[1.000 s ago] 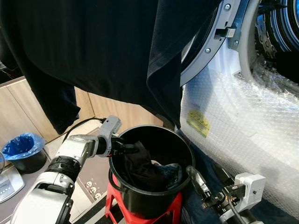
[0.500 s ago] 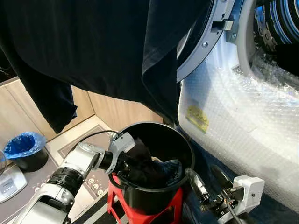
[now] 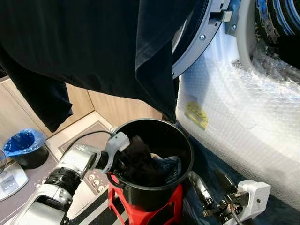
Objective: Clothes washing
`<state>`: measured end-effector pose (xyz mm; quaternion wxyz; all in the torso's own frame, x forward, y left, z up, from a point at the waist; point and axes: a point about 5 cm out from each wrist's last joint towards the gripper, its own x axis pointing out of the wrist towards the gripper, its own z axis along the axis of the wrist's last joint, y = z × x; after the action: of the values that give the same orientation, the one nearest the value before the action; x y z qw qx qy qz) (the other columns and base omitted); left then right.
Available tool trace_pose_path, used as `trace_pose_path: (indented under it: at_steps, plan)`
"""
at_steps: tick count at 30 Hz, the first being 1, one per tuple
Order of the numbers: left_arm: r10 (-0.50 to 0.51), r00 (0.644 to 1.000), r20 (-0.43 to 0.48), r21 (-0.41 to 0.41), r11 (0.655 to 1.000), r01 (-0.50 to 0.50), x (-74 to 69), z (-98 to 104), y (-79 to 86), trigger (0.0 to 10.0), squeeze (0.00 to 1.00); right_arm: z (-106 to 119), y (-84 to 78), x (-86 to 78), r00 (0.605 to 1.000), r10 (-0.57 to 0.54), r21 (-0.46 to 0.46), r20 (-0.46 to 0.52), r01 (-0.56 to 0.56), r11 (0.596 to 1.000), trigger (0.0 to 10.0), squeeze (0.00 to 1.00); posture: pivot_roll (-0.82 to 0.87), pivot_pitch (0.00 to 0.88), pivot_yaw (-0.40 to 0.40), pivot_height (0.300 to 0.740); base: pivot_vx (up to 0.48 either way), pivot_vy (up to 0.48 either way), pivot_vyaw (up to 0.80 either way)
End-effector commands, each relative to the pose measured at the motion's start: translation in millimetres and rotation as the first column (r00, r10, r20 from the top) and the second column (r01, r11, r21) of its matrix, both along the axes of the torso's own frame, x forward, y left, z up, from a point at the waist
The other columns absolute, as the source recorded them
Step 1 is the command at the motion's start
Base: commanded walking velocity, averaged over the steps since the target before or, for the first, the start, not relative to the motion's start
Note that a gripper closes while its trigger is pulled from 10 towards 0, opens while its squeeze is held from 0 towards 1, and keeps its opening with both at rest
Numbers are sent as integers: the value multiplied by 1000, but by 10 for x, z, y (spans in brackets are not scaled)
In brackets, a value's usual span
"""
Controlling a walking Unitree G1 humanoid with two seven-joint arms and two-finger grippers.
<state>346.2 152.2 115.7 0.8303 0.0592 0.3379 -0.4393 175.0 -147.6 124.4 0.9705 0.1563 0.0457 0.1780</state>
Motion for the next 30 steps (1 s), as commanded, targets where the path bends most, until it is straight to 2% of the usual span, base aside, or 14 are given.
trace_pose_path:
  at_steps: [1, 8, 16, 21, 28, 30]
  plan:
    - [82, 996, -46, 33, 996, -80, -10, -82, 133, 10000, 0, 55, 29, -28, 1000, 7, 8, 9, -7, 1000, 10000, 0, -186, 210, 32, 740, 0, 0, 0]
    - [132, 989, -64, 29, 991, -130, 8, -112, 161, 10000, 0, 69, 34, -84, 1000, 4, 7, 0, -4, 1000, 10000, 0, -197, 229, 33, 740, 0, 0, 0]
    - [129, 989, -65, 29, 991, -128, 42, -98, 123, 10000, 0, 66, 44, -140, 1000, -6, 12, -15, 6, 1000, 10000, 0, -208, 240, 38, 740, 0, 0, 0]
    - [52, 997, -65, -31, 998, -54, 72, -1, 38, 10000, 0, 74, 33, -192, 999, -17, 13, -28, 17, 1000, 10000, 0, -220, 253, 40, 740, 0, 0, 0]
    - [15, 997, -69, -83, 996, -21, 70, 31, 3, 10000, 0, 76, 37, -237, 999, -19, 13, -40, 19, 1000, 10000, 0, -228, 265, 38, 740, 0, 0, 0]
    - [-6, 996, -88, -136, 991, -6, 66, 73, -20, 10000, 0, 84, 31, -251, 999, -21, 12, -43, 22, 1000, 10000, 0, -232, 272, 34, 740, 0, 0, 0]
